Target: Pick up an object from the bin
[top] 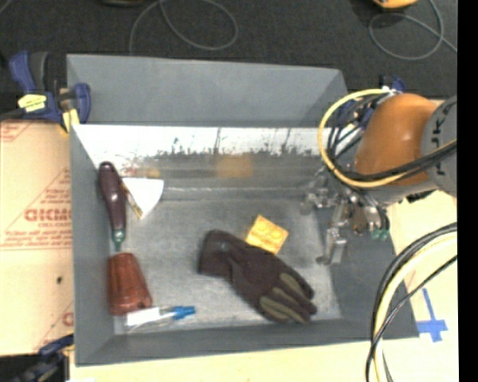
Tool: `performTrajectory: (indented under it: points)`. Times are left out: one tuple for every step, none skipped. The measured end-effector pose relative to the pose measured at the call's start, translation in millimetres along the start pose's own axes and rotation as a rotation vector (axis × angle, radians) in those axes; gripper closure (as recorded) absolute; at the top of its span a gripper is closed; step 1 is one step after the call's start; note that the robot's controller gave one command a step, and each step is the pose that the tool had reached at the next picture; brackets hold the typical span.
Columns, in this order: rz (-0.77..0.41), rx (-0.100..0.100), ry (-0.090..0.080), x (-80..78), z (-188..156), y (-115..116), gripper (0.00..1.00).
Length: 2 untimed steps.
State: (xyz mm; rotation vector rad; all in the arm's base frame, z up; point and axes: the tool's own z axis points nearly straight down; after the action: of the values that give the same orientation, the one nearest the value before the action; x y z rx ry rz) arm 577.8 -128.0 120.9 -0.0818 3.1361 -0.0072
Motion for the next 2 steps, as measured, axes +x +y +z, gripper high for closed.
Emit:
performTrajectory:
  points:
    - [0.031, -0.004, 0.000, -13.1, 28, 36, 0.00]
    - [0.116, -0.001, -0.006, -13.3, 48, 65, 0.00]
